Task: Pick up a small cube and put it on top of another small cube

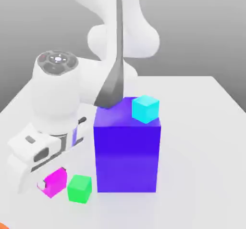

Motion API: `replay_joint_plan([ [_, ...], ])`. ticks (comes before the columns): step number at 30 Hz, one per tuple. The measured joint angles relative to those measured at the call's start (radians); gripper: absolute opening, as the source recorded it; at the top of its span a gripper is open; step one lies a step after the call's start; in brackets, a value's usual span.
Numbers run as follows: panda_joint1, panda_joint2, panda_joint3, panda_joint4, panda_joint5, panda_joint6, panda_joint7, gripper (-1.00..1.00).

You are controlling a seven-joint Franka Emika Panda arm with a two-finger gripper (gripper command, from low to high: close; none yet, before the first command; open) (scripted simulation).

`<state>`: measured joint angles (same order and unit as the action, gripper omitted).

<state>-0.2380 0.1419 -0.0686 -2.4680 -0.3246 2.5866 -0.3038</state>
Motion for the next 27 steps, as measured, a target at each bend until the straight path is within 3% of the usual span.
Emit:
replay_joint_plan([
  [11, -0.019, -0.110, 0.031, -0.106, 0.088, 0.030, -0.482, -1.00],
  [22, -0.003, -0.182, 0.039, -0.213, 0.267, 0.065, -1.033, -1.00],
  [27, -0.017, -0.183, 0.029, -0.238, 0.310, 0.088, -1.097, -1.00],
])
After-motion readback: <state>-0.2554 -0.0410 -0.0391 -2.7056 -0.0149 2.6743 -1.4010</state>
